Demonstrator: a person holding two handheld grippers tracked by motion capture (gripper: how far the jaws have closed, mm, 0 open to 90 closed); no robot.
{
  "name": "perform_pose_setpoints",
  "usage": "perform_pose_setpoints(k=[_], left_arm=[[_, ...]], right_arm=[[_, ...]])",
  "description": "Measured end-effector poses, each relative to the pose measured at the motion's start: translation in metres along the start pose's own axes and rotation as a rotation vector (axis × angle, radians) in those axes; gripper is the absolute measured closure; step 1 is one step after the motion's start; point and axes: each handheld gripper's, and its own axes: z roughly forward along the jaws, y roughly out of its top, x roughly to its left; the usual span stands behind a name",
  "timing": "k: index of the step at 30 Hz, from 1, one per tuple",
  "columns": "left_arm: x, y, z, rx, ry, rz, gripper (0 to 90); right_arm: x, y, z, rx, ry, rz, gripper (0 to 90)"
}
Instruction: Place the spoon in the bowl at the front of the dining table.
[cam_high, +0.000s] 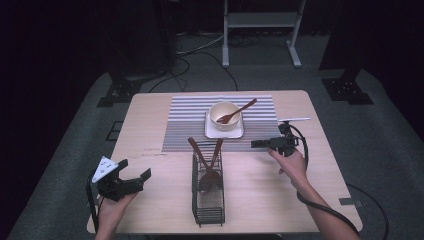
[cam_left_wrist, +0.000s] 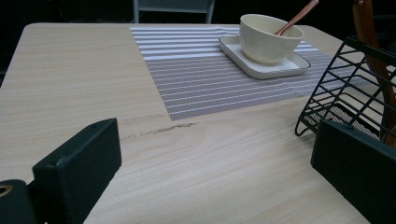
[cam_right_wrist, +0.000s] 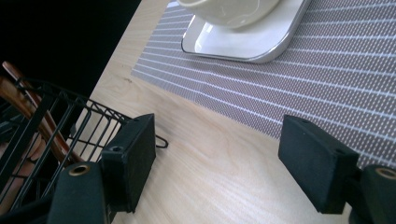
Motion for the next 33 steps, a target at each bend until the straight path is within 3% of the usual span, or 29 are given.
perform_pose_setpoints(k=[33], left_arm=[[-0.001, 0.0, 0.003, 0.007, -0.004, 0.005, 0.9]], right_arm=[[0.002, -0.037, -0.009, 0.025, 0.003, -0.024, 26.4]])
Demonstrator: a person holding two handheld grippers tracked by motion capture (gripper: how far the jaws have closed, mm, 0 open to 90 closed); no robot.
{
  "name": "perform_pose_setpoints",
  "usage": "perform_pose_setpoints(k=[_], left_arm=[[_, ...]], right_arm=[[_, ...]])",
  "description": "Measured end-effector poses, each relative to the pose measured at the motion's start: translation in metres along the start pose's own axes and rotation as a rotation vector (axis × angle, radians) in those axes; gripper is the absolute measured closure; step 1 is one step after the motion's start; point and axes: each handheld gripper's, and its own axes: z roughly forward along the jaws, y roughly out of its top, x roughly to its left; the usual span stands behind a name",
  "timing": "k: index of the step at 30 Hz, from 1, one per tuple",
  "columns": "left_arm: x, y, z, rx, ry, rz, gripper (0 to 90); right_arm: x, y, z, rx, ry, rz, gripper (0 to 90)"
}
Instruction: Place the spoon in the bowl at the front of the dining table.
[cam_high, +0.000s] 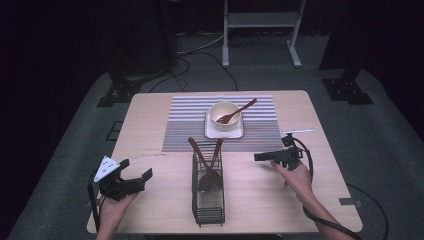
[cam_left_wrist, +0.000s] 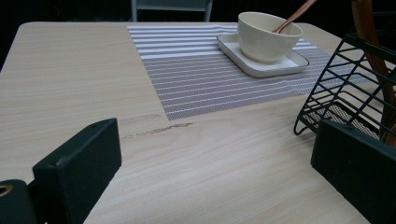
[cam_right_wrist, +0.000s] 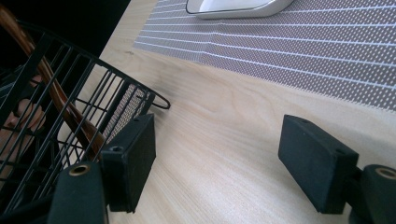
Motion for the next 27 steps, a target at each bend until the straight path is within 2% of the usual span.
perform_pose_setpoints(k=[15, 19, 27], left_arm=[[0.001, -0.001, 0.001, 0.004, -0.001, -0.006, 0.8], [0.001, -0.001, 0.002, 0.005, -0.001, -0.005, 0.8], [0.001, 0.0, 0.001, 0.006, 0.003, -0.001, 0.8]], right_arm=[[0.005, -0.018, -0.005, -0.033, 0.027, -0.017, 26.4], [0.006, -0.021, -0.008, -0.046, 0.045, -0.007, 26.4], [0.011, -0.031, -0.01, -0.043, 0.062, -0.017, 26.4]])
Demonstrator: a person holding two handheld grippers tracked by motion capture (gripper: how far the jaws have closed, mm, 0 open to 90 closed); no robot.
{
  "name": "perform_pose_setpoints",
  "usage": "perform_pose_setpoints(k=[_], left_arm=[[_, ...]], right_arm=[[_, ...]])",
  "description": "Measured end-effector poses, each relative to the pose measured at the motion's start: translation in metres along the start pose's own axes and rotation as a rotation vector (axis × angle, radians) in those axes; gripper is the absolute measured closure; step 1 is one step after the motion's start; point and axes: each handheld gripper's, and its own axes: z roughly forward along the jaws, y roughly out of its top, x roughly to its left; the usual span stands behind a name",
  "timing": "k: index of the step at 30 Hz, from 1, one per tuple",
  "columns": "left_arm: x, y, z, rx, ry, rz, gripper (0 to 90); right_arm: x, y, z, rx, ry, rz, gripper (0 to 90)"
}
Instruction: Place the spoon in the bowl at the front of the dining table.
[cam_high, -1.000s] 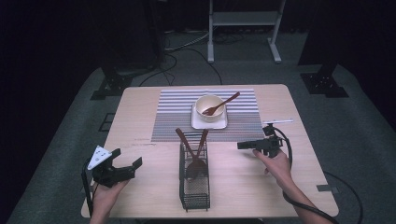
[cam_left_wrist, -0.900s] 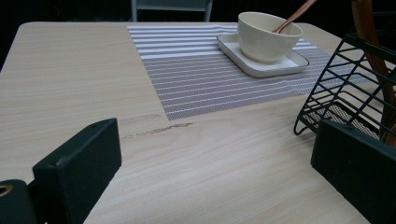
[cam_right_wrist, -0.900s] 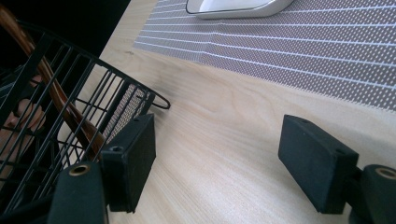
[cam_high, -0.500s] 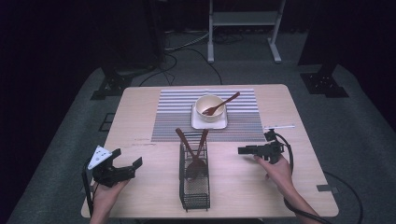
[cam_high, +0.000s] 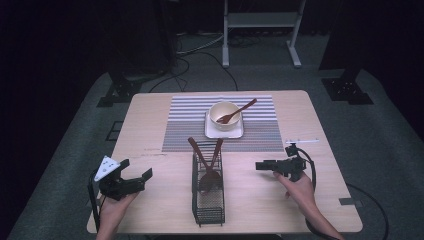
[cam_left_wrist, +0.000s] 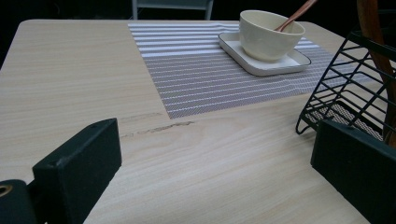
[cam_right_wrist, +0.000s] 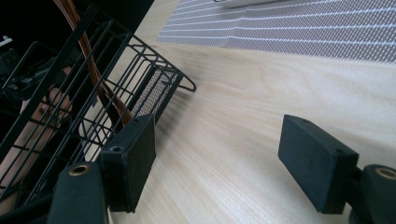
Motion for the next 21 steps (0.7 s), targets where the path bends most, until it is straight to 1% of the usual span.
perform_pose_setpoints(k=[5, 12, 15, 21], left_arm=[[0.0, 0.0, 0.0, 0.002, 0.001, -0.001, 0.8], [0.0, 0.0, 0.0, 0.003, 0.001, 0.001, 0.9], [-0.001, 0.0, 0.0, 0.003, 0.0, 0.0, 0.8], [-0.002, 0.0, 0.001, 0.0, -0.001, 0.004, 0.8]], right_arm=[[0.0, -0.009, -0.001, 0.004, 0.004, 0.007, 26.4], [-0.001, -0.019, -0.005, 0.006, -0.002, 0.009, 26.4], [-0.001, -0.025, -0.006, 0.01, 0.011, 0.018, 26.4], [0.004, -0.036, -0.009, 0.018, 0.009, 0.008, 26.3]])
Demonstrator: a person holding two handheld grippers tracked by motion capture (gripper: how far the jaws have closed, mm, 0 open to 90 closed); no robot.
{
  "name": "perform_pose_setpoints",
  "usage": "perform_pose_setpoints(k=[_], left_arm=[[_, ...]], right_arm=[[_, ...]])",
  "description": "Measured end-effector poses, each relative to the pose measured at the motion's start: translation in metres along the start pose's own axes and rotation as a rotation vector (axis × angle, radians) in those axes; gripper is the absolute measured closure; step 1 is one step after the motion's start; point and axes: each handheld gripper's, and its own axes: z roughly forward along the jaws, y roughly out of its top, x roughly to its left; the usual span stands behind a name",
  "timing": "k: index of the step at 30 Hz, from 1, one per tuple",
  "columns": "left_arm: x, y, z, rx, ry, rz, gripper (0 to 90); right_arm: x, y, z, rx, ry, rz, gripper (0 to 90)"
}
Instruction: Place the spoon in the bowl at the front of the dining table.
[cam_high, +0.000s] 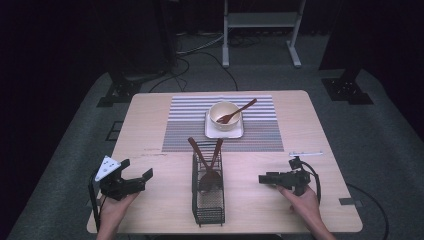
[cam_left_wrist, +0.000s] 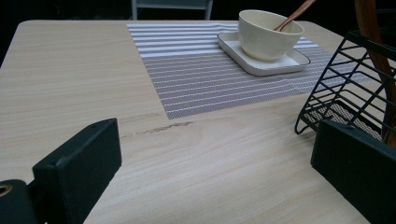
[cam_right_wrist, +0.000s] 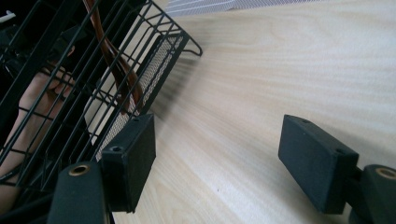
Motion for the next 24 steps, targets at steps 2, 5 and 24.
perform_pose_setpoints(k=[2, 5, 24], left_arm=[[0.0, 0.0, 0.0, 0.002, -0.001, 0.0, 0.8], [0.0, 0.0, 0.0, 0.002, -0.002, 0.0, 0.8], [-0.001, 0.0, 0.001, 0.005, -0.014, -0.012, 0.8]], right_arm=[[0.001, -0.004, 0.0, 0.002, 0.003, -0.001, 26.4], [0.001, -0.009, 0.0, 0.004, 0.003, 0.001, 26.4], [0.01, -0.039, -0.008, -0.035, -0.053, -0.05, 21.8]])
